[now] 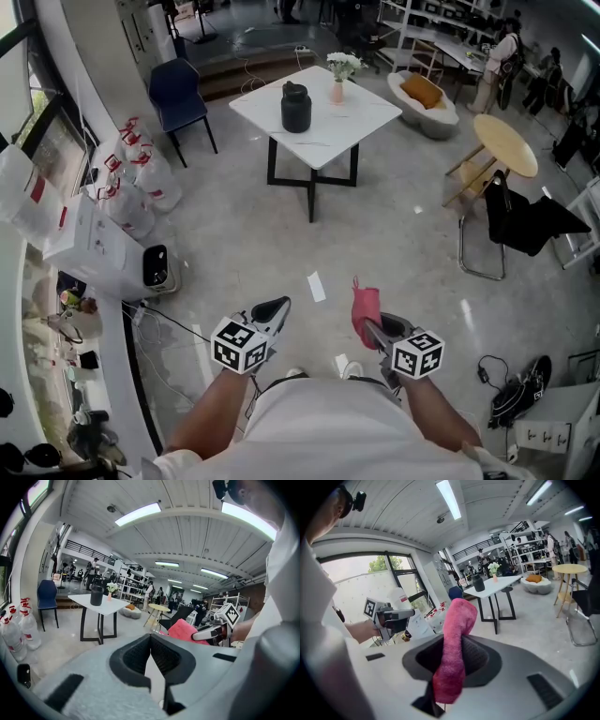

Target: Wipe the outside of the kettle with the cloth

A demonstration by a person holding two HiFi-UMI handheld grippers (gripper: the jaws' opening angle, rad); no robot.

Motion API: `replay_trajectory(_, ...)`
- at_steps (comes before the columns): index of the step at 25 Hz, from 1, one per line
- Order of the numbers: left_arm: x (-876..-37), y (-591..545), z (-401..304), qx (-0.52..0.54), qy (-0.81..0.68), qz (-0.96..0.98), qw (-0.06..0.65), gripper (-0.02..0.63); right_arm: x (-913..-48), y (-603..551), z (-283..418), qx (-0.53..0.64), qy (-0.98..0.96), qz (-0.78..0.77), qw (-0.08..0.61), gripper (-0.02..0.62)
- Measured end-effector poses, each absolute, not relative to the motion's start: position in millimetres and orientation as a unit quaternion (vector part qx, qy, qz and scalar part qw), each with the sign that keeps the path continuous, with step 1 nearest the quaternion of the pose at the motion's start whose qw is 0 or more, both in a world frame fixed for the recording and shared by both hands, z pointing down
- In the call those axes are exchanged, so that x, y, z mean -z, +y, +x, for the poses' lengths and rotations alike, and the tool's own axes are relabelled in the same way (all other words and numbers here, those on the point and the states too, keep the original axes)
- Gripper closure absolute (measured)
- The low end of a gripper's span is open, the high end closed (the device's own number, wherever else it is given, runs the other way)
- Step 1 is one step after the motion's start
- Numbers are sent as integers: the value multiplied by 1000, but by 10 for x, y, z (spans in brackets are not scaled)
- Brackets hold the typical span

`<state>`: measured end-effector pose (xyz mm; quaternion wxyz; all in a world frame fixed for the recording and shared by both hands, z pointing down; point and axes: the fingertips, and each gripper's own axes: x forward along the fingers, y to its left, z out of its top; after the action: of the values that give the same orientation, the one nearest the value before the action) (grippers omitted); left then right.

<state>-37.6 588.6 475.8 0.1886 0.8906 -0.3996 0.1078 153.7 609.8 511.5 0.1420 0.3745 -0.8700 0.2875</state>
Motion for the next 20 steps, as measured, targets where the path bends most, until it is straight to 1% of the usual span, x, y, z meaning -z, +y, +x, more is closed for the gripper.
replay_trajectory(4, -4799, 5882, -617, -109, -397, 892, 188, 606, -5134, 6004, 1360, -286, -863, 392, 140, 491)
replay_trajectory(9, -4866, 5794, -779, -106, -398, 889, 200, 606, -5157, 5899, 1298, -293, -856, 402, 144, 491)
replay_trajectory(15, -5005, 5477, -760, -113, -392, 888, 211, 606, -5240, 5511, 1325, -302, -848, 410, 144, 491)
replay_trajectory(20, -5053, 5023, -649, -122, -387, 890, 209, 606, -5305, 4948, 1355, -304, -851, 405, 140, 491)
